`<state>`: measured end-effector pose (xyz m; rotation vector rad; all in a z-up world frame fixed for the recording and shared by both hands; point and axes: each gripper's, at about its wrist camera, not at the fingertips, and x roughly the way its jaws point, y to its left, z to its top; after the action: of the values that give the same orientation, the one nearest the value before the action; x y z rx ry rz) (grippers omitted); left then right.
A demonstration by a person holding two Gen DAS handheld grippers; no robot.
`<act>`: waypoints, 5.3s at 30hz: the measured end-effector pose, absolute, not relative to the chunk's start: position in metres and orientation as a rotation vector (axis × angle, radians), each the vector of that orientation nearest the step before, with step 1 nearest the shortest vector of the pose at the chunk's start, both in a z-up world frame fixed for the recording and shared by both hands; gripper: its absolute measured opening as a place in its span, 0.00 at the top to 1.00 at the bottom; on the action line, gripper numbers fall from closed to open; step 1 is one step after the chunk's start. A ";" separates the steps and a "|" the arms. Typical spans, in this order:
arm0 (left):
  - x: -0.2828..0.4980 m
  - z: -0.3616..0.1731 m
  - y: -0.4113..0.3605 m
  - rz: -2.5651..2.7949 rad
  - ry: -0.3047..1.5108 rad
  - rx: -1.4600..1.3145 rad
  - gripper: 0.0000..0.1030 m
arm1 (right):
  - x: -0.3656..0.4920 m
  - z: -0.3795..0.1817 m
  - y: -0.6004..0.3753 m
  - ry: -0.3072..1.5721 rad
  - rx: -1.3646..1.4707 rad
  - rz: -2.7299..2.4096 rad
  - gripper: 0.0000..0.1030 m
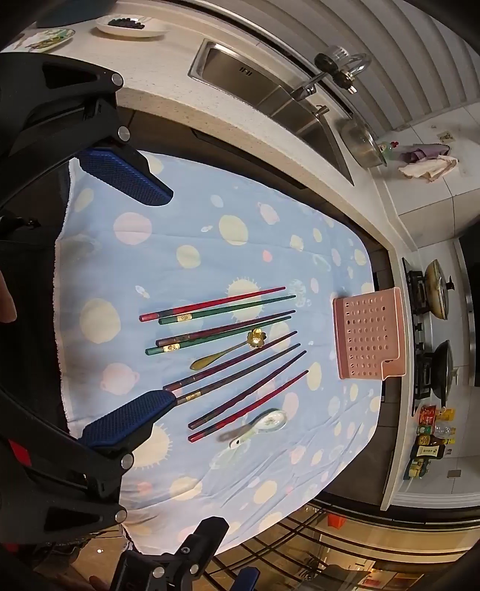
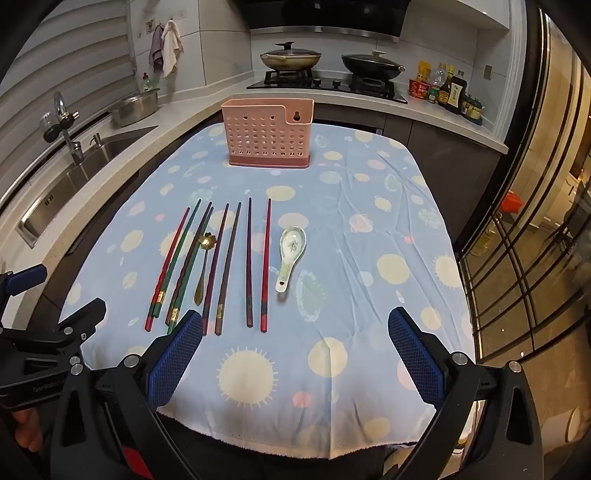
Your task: Organize utensils
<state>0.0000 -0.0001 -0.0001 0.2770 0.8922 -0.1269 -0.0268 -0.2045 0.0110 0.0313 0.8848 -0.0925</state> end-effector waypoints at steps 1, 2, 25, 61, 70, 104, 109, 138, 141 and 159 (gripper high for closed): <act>0.000 0.000 0.000 -0.126 0.893 0.279 0.07 | -0.027 0.011 -0.204 0.885 0.031 -0.093 0.07; 0.000 0.000 0.000 -0.125 0.893 0.278 0.07 | -0.027 0.011 -0.204 0.884 0.031 -0.093 0.07; 0.000 0.000 0.000 -0.130 0.891 0.273 0.07 | -0.030 0.013 -0.204 0.873 0.030 -0.093 0.07; 0.000 0.000 0.000 -0.129 0.889 0.272 0.07 | -0.031 0.010 -0.204 0.870 0.030 -0.091 0.07; 0.000 0.000 0.000 -0.129 0.890 0.271 0.07 | -0.029 0.014 -0.203 0.873 0.032 -0.091 0.07; -0.006 0.004 0.006 -0.137 0.893 0.263 0.07 | -0.030 0.015 -0.203 0.876 0.038 -0.088 0.07; 0.012 -0.007 0.013 -0.141 0.917 0.214 0.07 | -0.024 -0.002 -0.210 0.887 0.073 -0.085 0.07; 0.124 -0.115 0.041 -0.123 1.131 0.100 0.31 | 0.028 -0.048 -0.230 0.963 0.164 -0.131 0.07; 0.125 -0.118 0.040 -0.136 1.139 0.089 0.31 | 0.030 -0.050 -0.230 0.970 0.170 -0.134 0.07; 0.089 -0.117 0.054 -0.204 1.181 0.045 0.72 | 0.058 -0.066 -0.228 0.973 0.166 -0.102 0.18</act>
<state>0.0887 0.0540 -0.1168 0.0449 1.1809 -0.2037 0.0579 -0.2285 -0.0657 0.1656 0.9731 -0.1022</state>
